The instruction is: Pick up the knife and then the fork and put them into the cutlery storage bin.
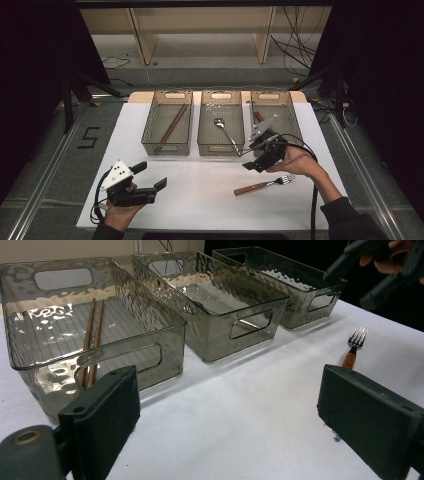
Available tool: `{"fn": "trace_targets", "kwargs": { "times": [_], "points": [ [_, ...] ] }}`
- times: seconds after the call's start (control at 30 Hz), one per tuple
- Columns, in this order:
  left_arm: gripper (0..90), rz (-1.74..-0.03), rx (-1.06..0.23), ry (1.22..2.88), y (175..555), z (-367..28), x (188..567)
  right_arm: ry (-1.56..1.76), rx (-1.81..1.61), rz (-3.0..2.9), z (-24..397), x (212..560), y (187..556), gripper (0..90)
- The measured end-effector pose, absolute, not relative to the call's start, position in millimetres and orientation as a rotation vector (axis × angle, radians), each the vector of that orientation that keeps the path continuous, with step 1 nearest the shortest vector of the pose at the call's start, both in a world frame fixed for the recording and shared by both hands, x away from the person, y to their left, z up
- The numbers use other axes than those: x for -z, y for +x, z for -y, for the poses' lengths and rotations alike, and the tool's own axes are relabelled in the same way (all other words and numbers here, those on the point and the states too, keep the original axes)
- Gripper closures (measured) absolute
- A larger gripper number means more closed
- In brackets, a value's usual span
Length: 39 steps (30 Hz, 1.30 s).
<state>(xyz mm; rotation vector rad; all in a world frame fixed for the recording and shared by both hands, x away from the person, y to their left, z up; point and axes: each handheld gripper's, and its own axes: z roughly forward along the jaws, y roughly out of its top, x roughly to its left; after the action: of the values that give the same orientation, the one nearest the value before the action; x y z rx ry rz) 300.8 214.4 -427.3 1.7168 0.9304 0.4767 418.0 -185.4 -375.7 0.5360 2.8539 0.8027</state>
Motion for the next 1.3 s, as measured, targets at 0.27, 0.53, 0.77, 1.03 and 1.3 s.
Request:
{"fn": "trace_targets", "kwargs": {
  "times": [0.27, 0.53, 0.77, 1.03, 1.3],
  "points": [
    [9.8, -0.931, -0.475, 1.717, 301.0, -214.3, 427.5, 0.436, -0.658, -2.935, 177.6, 400.2, 406.8, 30.3],
    [9.8, -0.931, -0.475, 1.716, 300.8, -214.0, 427.4, 0.292, -0.475, -3.026, 167.7, 422.1, 394.7, 34.3],
    [9.8, -0.928, -0.476, 1.717, 300.8, -214.5, 427.2, 0.196, -0.318, -3.069, 162.6, 435.9, 392.4, 42.1],
    [9.8, -0.929, -0.476, 1.719, 300.7, -214.7, 427.2, 0.141, -0.244, -3.071, 162.7, 445.9, 395.5, 50.3],
    [9.8, -0.929, -0.475, 1.720, 300.8, -214.4, 427.4, 0.151, -0.192, -3.088, 165.0, 453.3, 396.7, 58.8]
  ]
}}
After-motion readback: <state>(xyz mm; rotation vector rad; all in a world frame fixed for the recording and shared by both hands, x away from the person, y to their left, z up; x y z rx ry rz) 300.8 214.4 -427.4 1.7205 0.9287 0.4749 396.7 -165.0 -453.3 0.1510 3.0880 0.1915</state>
